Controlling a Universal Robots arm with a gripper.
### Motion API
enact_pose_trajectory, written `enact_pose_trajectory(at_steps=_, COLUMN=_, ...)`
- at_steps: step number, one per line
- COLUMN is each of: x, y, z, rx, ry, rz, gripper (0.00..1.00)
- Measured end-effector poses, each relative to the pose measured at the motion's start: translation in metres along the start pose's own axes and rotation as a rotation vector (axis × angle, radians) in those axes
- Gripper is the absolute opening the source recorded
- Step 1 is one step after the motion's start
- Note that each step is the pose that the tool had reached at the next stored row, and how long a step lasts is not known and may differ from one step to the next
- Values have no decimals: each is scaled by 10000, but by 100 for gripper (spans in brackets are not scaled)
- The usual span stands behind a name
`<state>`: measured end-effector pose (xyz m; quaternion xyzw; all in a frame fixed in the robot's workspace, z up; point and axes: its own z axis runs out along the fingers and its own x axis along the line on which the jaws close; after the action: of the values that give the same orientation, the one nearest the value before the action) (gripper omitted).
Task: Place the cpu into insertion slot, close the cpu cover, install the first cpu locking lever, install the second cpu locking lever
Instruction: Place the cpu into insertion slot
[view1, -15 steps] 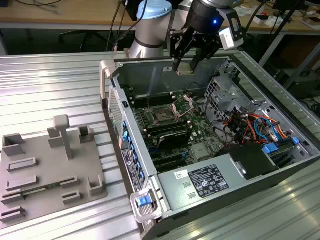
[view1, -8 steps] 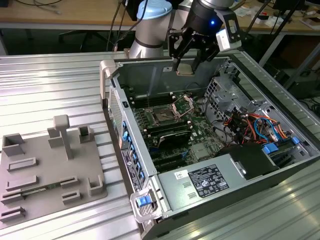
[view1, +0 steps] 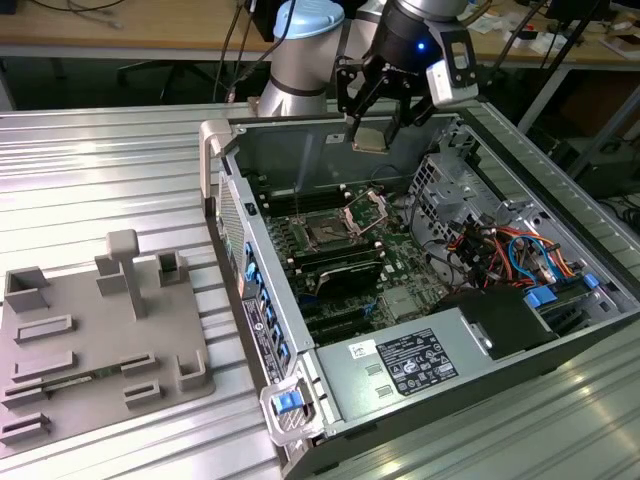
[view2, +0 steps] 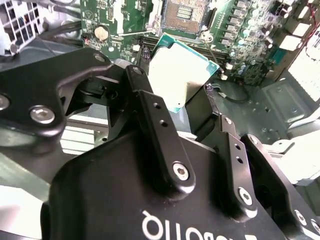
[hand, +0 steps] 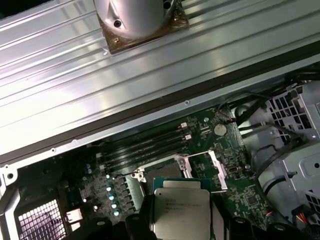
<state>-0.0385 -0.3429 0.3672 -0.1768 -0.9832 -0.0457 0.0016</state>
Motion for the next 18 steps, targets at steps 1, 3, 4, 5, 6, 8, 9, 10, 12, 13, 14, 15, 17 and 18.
enact_pose_trajectory(at_steps=1, x=0, y=0, z=2, rx=-2, ry=-9, rz=104, gripper=55)
enact_pose_trajectory(at_steps=3, x=0, y=-1, z=5, rx=-6, ry=-31, rz=346, gripper=55)
enact_pose_trajectory(at_steps=4, x=0, y=-1, z=6, rx=-7, ry=-37, rz=417, gripper=55)
enact_pose_trajectory(at_steps=5, x=0, y=-1, z=8, rx=-10, ry=-45, rz=506, gripper=55)
enact_pose_trajectory(at_steps=6, x=0, y=-1, z=10, rx=-11, ry=-51, rz=570, gripper=55)
enact_pose_trajectory(at_steps=8, x=0, y=-1, z=14, rx=-13, ry=-68, rz=770, gripper=55)
enact_pose_trajectory(at_steps=9, x=0, y=-1, z=15, rx=-14, ry=-69, rz=776, gripper=55)
enact_pose_trajectory(at_steps=10, x=0, y=-1, z=15, rx=-14, ry=-70, rz=776, gripper=55)
enact_pose_trajectory(at_steps=12, x=0, y=-1, z=15, rx=-15, ry=-69, rz=776, gripper=55)
enact_pose_trajectory(at_steps=13, x=0, y=-1, z=15, rx=-15, ry=-70, rz=777, gripper=55)
enact_pose_trajectory(at_steps=14, x=0, y=-1, z=15, rx=-15, ry=-70, rz=776, gripper=55)
enact_pose_trajectory(at_steps=15, x=0, y=-1, z=15, rx=-14, ry=-70, rz=776, gripper=55)
enact_pose_trajectory(at_steps=17, x=0, y=-1, z=15, rx=-15, ry=-70, rz=777, gripper=55)
enact_pose_trajectory(at_steps=18, x=0, y=-1, z=15, rx=-15, ry=-69, rz=777, gripper=55)
